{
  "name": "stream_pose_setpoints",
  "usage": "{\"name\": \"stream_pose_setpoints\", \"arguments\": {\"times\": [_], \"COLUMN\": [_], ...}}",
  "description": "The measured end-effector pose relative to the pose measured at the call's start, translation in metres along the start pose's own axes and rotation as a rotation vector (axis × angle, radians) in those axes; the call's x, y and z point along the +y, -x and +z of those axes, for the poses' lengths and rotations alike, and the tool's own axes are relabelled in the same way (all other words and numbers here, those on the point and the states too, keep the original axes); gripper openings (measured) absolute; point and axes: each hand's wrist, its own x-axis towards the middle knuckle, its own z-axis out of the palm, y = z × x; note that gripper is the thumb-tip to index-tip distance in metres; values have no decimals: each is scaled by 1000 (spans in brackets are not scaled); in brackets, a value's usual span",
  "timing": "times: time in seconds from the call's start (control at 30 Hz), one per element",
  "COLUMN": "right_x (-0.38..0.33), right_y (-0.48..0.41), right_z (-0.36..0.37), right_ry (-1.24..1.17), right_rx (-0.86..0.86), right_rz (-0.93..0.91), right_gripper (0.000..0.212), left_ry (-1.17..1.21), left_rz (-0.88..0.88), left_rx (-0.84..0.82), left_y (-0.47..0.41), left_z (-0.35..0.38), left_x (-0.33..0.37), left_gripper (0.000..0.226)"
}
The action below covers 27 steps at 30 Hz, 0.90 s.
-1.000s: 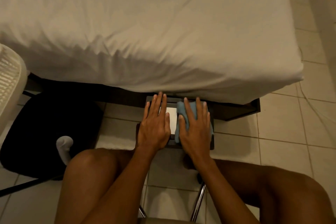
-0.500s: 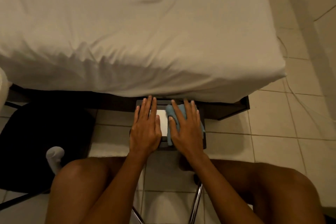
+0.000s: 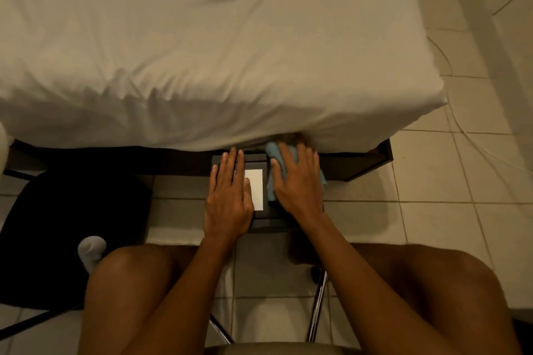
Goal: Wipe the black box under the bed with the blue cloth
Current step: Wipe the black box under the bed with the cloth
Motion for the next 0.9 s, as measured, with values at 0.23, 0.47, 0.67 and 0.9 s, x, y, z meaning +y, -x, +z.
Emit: {"name": "stream_pose_setpoints", "arguments": {"times": [0.23, 0.47, 0.67, 0.9], "right_x": [9, 23, 13, -2], "right_y": [58, 23, 58, 88], "right_z": [3, -7, 6, -1], "right_ry": [-29, -160, -25, -145], "right_rx": [27, 101, -1, 75], "right_rz": [48, 180, 50, 240], "right_gripper": [56, 53, 57, 59], "left_ry": [-15, -74, -68, -119], "left_rz": [-10, 1, -12, 2], "left_rx": [0, -23, -28, -26], "left_y": [-1, 0, 1, 1], "left_z": [1, 2, 2, 1], "left_x": [0, -1, 0, 0], "left_gripper": [57, 57, 58, 58]}}
